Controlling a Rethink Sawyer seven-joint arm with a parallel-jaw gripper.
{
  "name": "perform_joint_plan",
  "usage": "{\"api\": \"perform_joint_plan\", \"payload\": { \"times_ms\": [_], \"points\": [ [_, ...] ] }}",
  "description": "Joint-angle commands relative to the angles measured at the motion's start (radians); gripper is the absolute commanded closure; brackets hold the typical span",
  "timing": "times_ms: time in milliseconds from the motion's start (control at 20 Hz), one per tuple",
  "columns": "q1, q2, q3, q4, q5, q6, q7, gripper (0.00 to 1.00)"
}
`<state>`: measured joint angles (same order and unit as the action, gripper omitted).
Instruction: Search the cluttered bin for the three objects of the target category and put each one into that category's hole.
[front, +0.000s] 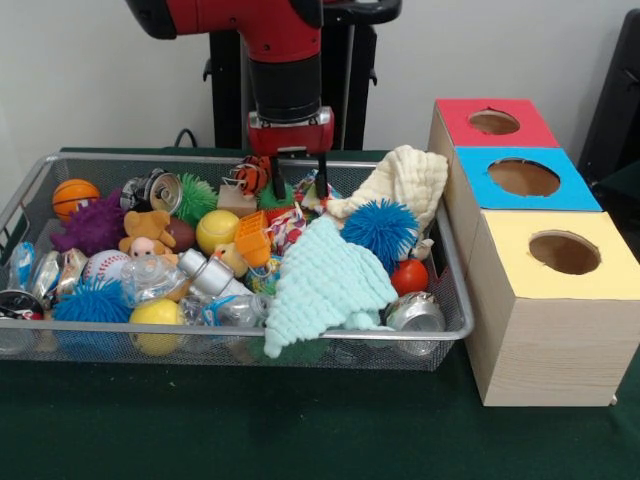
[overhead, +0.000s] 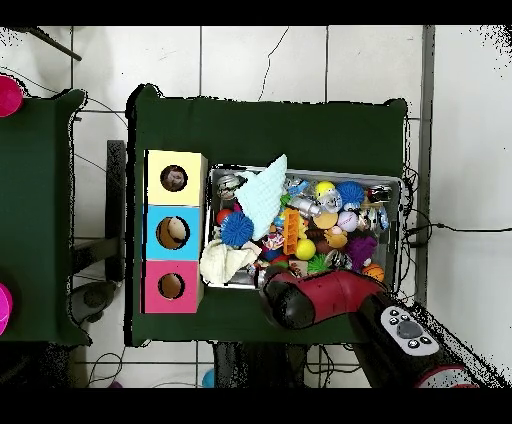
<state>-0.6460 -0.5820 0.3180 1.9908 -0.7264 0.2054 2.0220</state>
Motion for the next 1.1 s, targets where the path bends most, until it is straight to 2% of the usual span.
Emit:
{"api": "perform_joint_plan", "payload": {
  "times_ms": [50,150,450,600,1000,1100],
  "points": [
    [-0.057,0.0,0.085,0.0,-0.021,0.081,-0.086,0.0],
    [-0.057,0.005,0.091,0.012,-0.019,0.074,-0.073,0.0],
    [0.012,-0.023,0.077,0.052,0.01,0.037,0.012,0.0],
    [0.017,-0.027,0.09,0.051,0.026,0.043,0.016,0.0],
    [0.008,-0.128,0.15,0.123,0.118,0.078,0.026,0.0],
    [0.018,-0.123,0.144,0.116,0.123,0.07,0.031,0.0]
  ]
}}
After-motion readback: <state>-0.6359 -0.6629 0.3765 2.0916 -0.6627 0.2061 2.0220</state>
